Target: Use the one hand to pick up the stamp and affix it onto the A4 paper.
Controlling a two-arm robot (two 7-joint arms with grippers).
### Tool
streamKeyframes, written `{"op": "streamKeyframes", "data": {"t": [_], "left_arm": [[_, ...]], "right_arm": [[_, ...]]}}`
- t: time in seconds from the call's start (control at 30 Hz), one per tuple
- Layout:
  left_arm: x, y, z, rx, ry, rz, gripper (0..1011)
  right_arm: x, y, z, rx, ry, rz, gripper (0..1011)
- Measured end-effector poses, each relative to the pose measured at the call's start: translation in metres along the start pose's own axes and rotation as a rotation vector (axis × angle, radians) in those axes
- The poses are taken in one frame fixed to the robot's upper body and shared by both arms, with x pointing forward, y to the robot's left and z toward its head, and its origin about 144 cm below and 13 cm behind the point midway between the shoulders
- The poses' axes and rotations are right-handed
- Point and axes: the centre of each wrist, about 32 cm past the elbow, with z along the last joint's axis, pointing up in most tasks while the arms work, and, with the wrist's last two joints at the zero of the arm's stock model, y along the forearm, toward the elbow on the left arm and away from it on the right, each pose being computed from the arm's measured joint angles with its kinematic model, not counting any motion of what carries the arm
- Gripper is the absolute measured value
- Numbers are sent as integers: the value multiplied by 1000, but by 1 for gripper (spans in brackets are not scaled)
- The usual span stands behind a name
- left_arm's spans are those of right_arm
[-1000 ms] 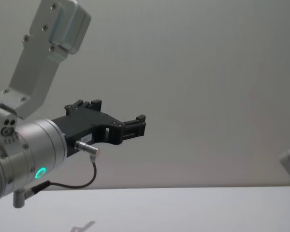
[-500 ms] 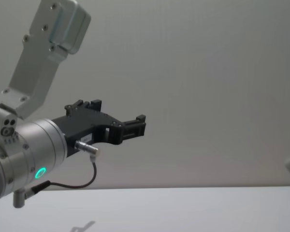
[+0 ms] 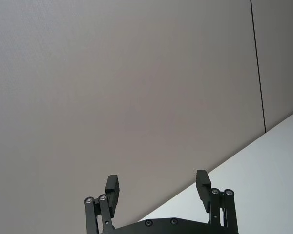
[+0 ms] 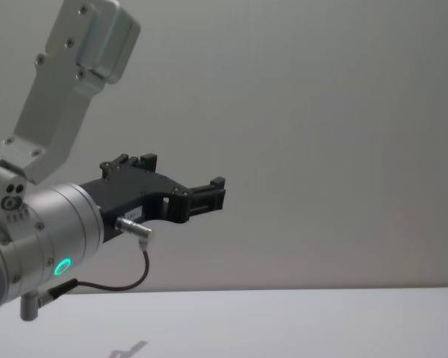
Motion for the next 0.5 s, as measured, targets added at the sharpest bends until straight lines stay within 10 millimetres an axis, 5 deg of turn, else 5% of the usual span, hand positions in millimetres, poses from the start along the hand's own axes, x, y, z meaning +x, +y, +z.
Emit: {"op": "streamKeyframes", "data": {"t": [0.5], "left_arm": [[0,0,0,0,0,0,1001]], "right_arm": [[1,-4,-2,-7,-6,-2,220]]}}
